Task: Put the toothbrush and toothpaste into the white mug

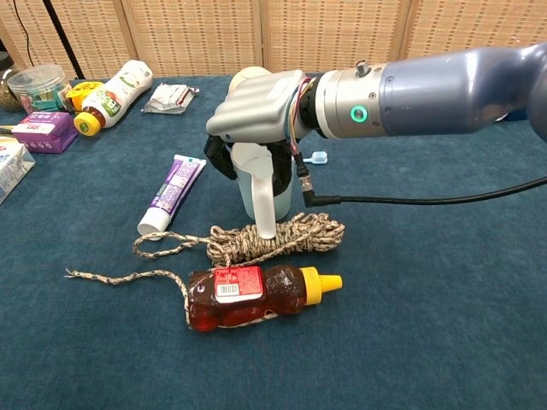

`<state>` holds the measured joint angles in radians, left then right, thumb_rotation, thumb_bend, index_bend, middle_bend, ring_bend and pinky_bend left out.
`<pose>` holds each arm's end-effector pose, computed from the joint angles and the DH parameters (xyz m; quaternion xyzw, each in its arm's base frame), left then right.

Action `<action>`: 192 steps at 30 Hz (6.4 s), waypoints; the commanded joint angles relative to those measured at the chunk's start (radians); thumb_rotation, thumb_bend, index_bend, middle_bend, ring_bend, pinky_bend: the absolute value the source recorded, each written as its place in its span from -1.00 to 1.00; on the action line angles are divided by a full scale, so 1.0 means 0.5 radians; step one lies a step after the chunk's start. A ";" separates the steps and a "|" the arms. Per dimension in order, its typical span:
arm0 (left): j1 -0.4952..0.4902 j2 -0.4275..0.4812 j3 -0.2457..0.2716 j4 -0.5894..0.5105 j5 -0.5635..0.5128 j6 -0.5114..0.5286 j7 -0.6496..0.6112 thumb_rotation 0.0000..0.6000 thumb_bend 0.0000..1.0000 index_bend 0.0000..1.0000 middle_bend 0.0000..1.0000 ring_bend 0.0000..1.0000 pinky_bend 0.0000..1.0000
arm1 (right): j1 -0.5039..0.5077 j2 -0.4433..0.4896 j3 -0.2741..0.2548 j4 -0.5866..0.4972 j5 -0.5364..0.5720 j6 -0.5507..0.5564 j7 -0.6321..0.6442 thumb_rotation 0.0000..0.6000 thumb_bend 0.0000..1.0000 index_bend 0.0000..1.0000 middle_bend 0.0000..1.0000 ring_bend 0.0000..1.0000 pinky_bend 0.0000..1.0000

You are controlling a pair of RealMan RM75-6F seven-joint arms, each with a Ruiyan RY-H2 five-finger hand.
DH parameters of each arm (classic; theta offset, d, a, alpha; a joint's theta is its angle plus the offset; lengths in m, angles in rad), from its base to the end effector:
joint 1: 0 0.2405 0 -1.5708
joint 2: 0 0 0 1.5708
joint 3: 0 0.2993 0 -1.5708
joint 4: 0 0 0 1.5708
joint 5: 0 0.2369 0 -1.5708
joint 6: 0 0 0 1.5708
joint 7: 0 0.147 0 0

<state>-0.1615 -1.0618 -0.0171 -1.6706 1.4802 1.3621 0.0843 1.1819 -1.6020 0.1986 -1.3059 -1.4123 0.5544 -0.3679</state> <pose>-0.3498 0.2067 0.1484 -0.6491 -0.3858 -0.3371 0.5623 -0.0175 -0.4203 -0.0962 0.9165 -0.0694 0.2981 0.2575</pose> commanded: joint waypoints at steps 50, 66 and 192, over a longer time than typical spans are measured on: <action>0.004 0.005 0.020 -0.009 0.017 0.009 0.002 1.00 -0.82 -1.00 -1.00 -1.00 -1.00 | 0.158 0.442 -0.332 -0.738 0.951 0.322 -0.941 1.00 -0.10 -1.00 -1.00 -1.00 -1.00; -0.027 0.045 -0.006 -0.050 0.078 0.029 -0.071 1.00 -0.82 -1.00 -1.00 -1.00 -1.00 | -0.620 1.359 -0.604 -1.152 0.428 1.182 -0.286 1.00 -0.81 -1.00 -1.00 -1.00 -1.00; -1.928 -1.978 -0.654 1.854 -1.560 -1.240 0.814 1.00 -0.25 -0.09 -1.00 -1.00 -1.00 | -2.085 0.912 -0.297 -0.349 -0.150 1.751 1.136 1.00 -1.00 -1.00 -1.00 -1.00 -1.00</action>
<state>-1.1249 -2.0481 -0.3423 -0.7481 0.6991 0.7447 0.4882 0.1398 -1.1461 0.0500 -1.4803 -1.4872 1.4300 0.2003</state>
